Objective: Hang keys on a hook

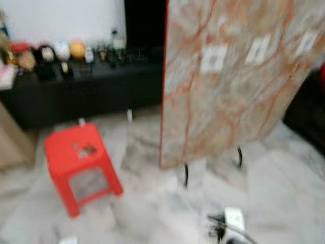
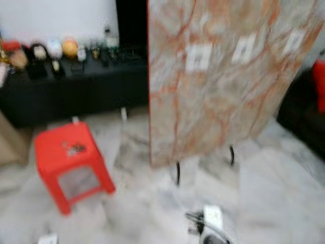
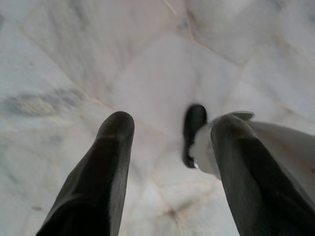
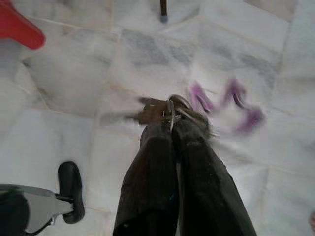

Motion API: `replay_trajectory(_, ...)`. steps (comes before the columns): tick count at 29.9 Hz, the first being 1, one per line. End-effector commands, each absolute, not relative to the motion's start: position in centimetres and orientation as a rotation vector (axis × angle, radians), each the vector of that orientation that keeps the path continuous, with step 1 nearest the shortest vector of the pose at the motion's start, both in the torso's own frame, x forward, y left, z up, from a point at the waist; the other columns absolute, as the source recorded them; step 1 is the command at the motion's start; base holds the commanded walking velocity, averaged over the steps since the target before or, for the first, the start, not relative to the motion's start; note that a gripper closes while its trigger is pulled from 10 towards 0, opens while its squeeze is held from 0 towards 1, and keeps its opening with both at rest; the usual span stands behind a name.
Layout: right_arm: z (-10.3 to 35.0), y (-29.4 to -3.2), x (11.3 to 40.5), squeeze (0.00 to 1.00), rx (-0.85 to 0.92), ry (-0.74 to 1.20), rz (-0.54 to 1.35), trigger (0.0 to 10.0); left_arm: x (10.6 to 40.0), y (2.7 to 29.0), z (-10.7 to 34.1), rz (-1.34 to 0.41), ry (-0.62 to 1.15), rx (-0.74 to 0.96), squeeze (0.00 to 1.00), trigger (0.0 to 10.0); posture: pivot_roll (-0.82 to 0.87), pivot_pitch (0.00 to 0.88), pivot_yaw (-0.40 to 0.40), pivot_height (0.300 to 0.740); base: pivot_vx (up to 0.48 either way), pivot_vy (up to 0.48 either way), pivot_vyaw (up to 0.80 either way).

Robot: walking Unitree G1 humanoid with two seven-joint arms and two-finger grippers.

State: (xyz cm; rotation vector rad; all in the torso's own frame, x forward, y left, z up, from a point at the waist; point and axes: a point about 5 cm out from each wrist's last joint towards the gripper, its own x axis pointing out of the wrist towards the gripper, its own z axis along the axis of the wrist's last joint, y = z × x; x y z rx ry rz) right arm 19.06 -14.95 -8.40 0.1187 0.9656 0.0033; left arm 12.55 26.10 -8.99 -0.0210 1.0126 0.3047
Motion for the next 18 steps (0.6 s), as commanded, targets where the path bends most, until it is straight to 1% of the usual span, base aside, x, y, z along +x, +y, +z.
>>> replay_trajectory(1,-8.4,-15.8,19.0,0.0,0.099,0.974,-0.032,10.0,12.7,25.4,-9.2,0.277,1.03,-0.017,0.0,10.0,0.01,0.0,-0.05,0.74,0.0,0.0,0.0)
replay_trajectory(4,-8.4,-15.1,19.2,0.0,0.101,0.973,-0.029,10.0,12.6,25.4,-9.2,0.266,1.047,-0.011,0.0,10.0,0.01,0.0,-0.05,0.74,0.0,0.0,0.0)
replay_trajectory(6,-8.2,-13.8,19.6,0.0,0.106,0.967,-0.021,10.0,12.6,25.4,-9.2,0.262,1.044,-0.013,0.0,10.0,0.0,0.0,-0.05,0.74,0.0,0.0,0.0)
replay_trajectory(8,-8.1,-13.3,19.7,0.0,0.11,0.963,-0.017,10.0,12.7,25.4,-9.2,0.262,1.041,-0.013,0.0,10.0,0.0,0.0,-0.05,0.74,0.0,0.0,0.0)
replay_trajectory(9,-8.4,-14.5,19.0,0.0,0.109,0.968,-0.03,10.0,12.7,25.4,-9.2,0.261,1.042,-0.012,0.0,10.0,0.0,0.0,-0.051,0.74,0.0,0.0,0.0)
replay_trajectory(11,-8.5,-15.1,18.8,0.0,0.109,0.968,-0.037,10.0,12.7,25.4,-9.2,0.261,1.045,-0.011,0.0,10.0,0.0,0.0,-0.051,0.74,0.0,0.0,0.0)
replay_trajectory(18,-8.1,-14.4,19.6,0.0,0.125,0.935,-0.036,10.0,12.6,25.3,-9.3,0.265,1.043,-0.02,0.0,10.0,-0.01,0.0,-0.053,0.74,0.0,0.0,0.0)
